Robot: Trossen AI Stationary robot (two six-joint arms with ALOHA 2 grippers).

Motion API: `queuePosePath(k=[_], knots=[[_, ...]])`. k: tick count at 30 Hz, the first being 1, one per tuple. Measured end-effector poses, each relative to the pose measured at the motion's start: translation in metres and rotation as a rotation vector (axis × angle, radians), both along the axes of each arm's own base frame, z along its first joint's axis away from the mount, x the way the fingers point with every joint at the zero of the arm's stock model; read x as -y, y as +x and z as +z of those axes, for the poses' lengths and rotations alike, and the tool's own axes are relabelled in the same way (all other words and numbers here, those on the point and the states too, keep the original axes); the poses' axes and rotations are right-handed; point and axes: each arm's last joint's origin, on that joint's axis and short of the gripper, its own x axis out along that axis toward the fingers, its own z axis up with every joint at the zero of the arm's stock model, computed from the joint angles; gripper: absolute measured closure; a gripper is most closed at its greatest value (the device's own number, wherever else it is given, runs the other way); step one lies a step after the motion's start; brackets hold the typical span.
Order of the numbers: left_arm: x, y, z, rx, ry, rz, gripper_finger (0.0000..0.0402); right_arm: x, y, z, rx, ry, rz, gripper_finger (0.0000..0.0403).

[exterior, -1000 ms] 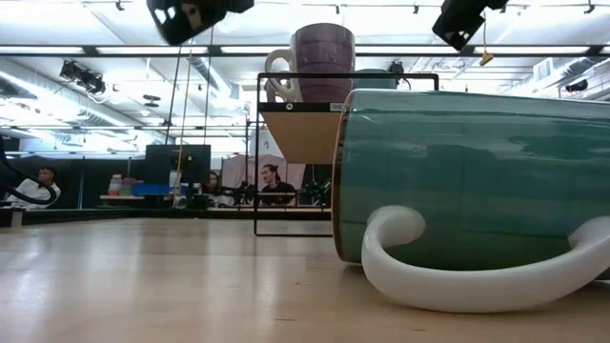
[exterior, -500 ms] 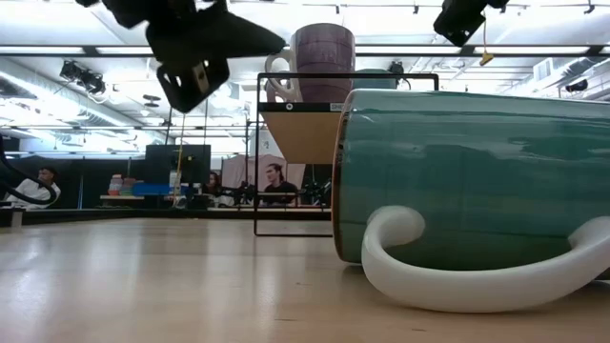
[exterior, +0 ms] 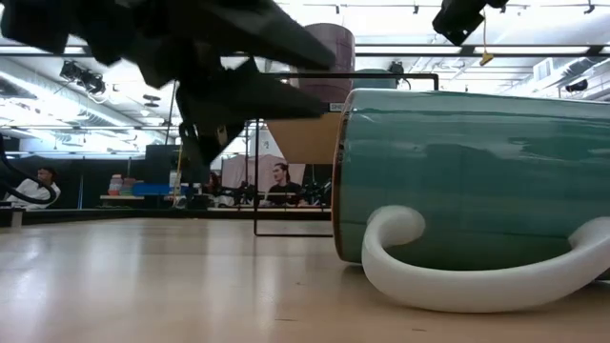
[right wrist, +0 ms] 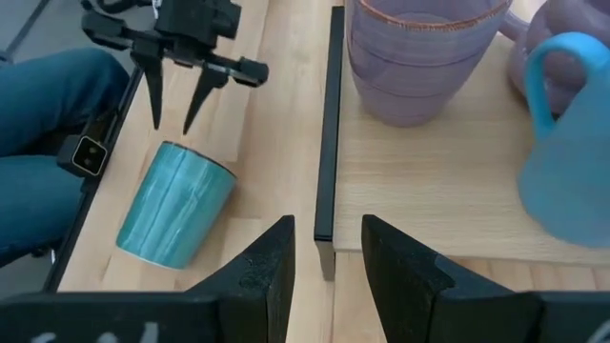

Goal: Place coffee mugs
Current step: Put the white and blue mug on the shelf

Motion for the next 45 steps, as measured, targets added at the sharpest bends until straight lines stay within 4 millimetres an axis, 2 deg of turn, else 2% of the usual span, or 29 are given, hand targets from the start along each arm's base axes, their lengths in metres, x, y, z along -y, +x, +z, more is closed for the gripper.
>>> queuePosePath(k=[9,23,28,31,45], knots=[[-0.002,0.009,-0.013,0.034,-0.047,0.018,0.0262,0.001,0.0,0.0,0.004,-0.018,-0.015,0.0274],[-0.011,0.023,-0.004,0.069,-0.03,0.045,0.0262,0.001,0.0,0.0,0.01,-0.036,0.001,0.0274],[-0.015,0.027,-0.016,0.05,-0.055,0.072,0.0262,0.001,0.0,0.0,0.011,-0.045,0.009,0.0274],[-0.015,0.029,-0.022,0.061,-0.059,0.071,0.0262,0.001,0.0,0.0,0.013,-0.05,0.013,0.0274],[-0.015,0.029,-0.022,0.072,-0.035,0.067,0.0262,0.001,0.0,0.0,0.013,-0.05,0.013,0.0274]])
